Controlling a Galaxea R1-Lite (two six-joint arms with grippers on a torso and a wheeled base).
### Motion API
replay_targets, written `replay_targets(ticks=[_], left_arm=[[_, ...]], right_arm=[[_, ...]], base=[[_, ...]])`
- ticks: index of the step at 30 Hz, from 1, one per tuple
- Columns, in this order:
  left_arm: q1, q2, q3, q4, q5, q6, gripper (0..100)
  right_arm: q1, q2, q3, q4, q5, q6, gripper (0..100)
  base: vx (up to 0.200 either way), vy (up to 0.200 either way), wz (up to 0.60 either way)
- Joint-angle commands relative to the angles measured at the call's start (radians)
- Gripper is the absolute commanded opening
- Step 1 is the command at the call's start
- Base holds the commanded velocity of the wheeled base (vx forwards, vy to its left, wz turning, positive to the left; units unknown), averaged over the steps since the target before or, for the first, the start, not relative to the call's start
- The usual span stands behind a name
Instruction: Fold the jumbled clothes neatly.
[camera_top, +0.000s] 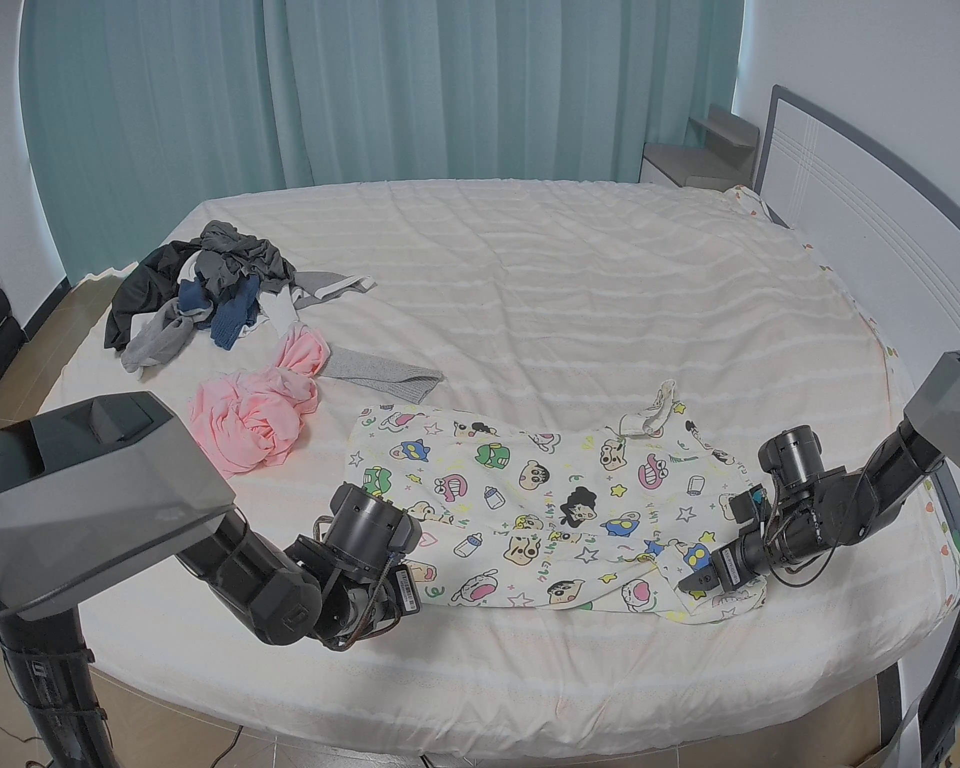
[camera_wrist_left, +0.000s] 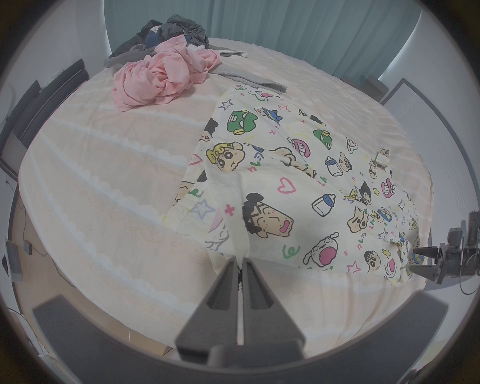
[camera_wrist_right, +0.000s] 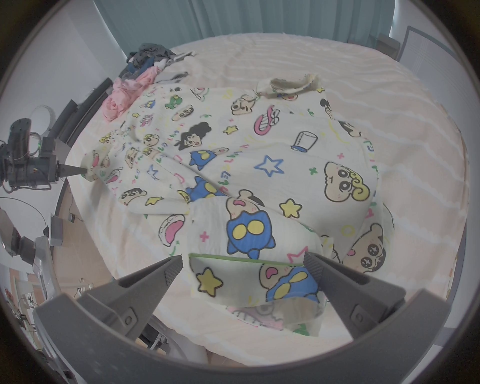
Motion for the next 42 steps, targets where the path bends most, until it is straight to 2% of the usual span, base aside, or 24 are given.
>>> replay_targets(ticks=[1, 10, 16, 24, 42], left_arm=[[0.001, -0.006, 0.001, -0.001, 0.004, 0.001, 0], [0.003, -0.014, 0.004, 0.007, 0.003, 0.016, 0], [0.006, -0.049, 0.036, 0.009, 0.007, 0.07, 0], [0.022, -0.072, 0.091, 0.009, 0.081, 0.165, 0], [0.114, -0.173, 0.175, 0.009, 0.109, 0.338, 0]], right_arm=[[-0.013, 0.03, -0.03, 0.018, -0.009, 0.001, 100], [-0.016, 0.076, -0.03, 0.017, -0.016, 0.007, 100], [-0.014, 0.105, -0.033, 0.009, -0.016, 0.01, 100], [-0.016, 0.121, -0.037, 0.008, -0.018, 0.013, 100], [-0.036, 0.167, -0.053, -0.014, -0.018, 0.013, 100]], base=[[0.0, 0.0, 0.0], [0.0, 0.0, 0.0], [0.0, 0.0, 0.0], [0.0, 0.0, 0.0], [0.0, 0.0, 0.0]])
